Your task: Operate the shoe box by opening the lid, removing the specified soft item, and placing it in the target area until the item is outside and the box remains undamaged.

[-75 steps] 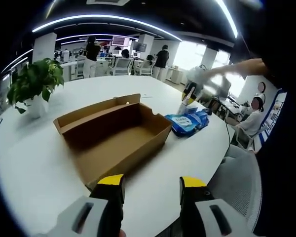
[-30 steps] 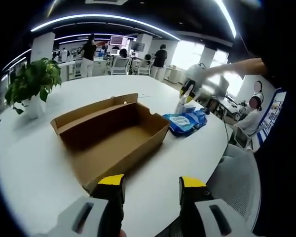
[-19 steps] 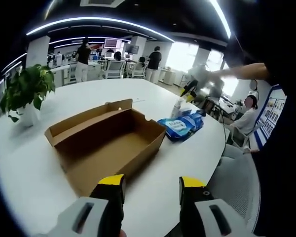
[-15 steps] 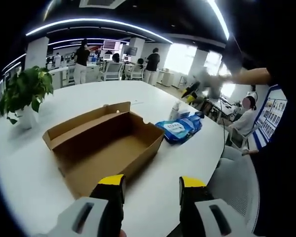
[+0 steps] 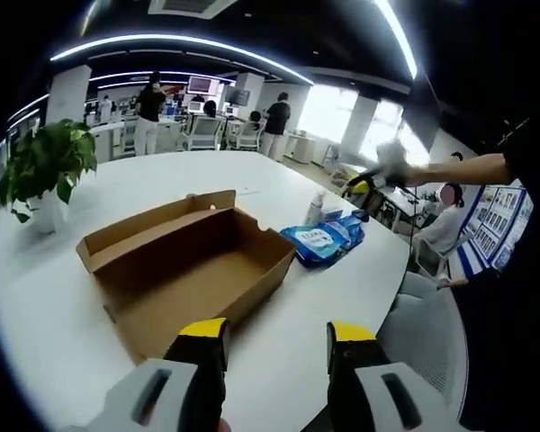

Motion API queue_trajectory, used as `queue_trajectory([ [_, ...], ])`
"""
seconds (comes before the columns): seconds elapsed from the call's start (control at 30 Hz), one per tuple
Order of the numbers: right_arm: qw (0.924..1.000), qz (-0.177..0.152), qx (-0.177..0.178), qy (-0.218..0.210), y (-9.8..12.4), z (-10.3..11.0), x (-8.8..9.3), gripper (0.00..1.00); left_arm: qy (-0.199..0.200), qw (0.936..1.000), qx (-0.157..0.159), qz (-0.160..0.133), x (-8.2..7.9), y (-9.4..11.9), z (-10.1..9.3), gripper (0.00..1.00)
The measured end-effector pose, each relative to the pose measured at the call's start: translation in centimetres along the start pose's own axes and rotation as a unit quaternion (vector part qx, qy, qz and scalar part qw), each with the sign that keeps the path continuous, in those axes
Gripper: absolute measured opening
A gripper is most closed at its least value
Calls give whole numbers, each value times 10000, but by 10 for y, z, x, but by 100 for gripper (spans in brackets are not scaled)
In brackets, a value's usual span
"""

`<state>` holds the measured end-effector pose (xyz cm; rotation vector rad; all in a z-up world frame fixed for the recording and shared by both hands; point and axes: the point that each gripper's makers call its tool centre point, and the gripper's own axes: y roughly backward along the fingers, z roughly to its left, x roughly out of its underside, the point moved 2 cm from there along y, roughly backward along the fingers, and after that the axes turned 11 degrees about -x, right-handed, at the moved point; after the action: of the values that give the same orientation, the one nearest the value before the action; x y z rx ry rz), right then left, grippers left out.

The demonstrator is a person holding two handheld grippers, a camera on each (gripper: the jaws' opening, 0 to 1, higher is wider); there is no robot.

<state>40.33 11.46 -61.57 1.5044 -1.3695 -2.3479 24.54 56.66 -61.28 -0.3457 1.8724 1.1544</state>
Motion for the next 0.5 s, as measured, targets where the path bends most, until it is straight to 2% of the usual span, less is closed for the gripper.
queue_trajectory([
  [0.2,9994,-277,80,-166,1,20,4,31,297,9991,-280,-144,1,3,12,44],
  [0.3,9986,-461,91,-251,3,30,4,31,584,9967,-459,-317,-3,6,23,44],
  [0.5,9960,-785,36,-422,7,44,3,31,846,9917,-835,-486,-6,10,41,43],
])
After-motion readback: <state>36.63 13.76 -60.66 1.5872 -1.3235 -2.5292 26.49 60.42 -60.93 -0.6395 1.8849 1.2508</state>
